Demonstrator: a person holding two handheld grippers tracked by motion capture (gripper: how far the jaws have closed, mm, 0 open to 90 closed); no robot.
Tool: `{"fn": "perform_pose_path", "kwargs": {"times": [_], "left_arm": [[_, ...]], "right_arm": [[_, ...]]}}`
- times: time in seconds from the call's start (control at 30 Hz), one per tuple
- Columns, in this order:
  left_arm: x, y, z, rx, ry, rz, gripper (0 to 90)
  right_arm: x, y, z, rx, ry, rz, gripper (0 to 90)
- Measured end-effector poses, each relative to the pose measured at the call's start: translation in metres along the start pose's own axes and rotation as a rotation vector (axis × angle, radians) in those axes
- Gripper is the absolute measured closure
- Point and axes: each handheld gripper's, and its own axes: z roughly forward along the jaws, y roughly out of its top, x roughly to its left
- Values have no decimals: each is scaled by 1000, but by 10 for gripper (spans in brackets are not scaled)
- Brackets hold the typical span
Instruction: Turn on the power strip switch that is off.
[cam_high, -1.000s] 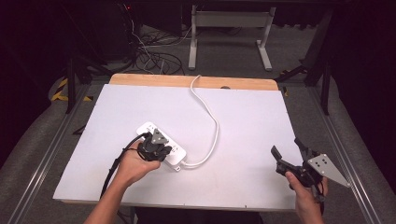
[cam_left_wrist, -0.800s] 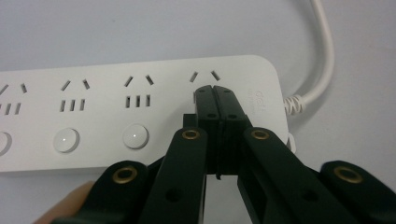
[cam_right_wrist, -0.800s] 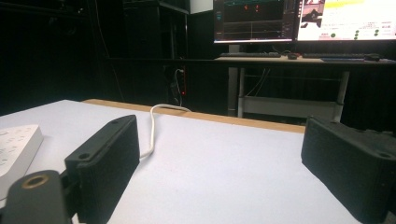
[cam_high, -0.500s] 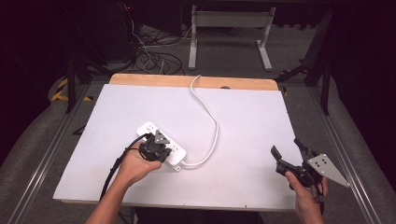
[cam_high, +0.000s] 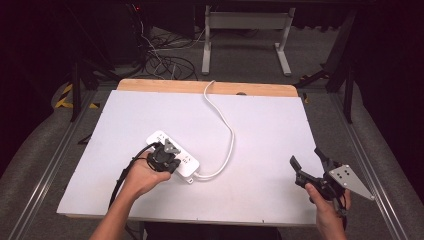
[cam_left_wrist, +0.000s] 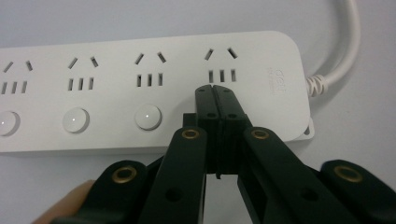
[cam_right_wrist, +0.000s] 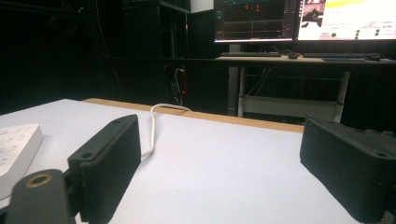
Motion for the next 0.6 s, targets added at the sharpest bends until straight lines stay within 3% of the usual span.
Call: {"fn": "perform_pose_path", "kwargs": {"times": [0.07, 0.13, 0.27, 0.6], "left_arm": [[1, 2, -3, -41, -38, -21, 899], [-1, 4, -4, -51, -49, -20, 899], [-6, 8, 1, -14, -21, 11, 899], [-8, 6, 2, 0, 6, 13, 900]], "right_arm": [[0, 0, 1, 0, 1, 0, 130], [0, 0, 1, 2, 2, -1, 131], [-1, 0, 0, -1, 0, 1, 131], [-1, 0, 0, 1, -1, 0, 131]]}}
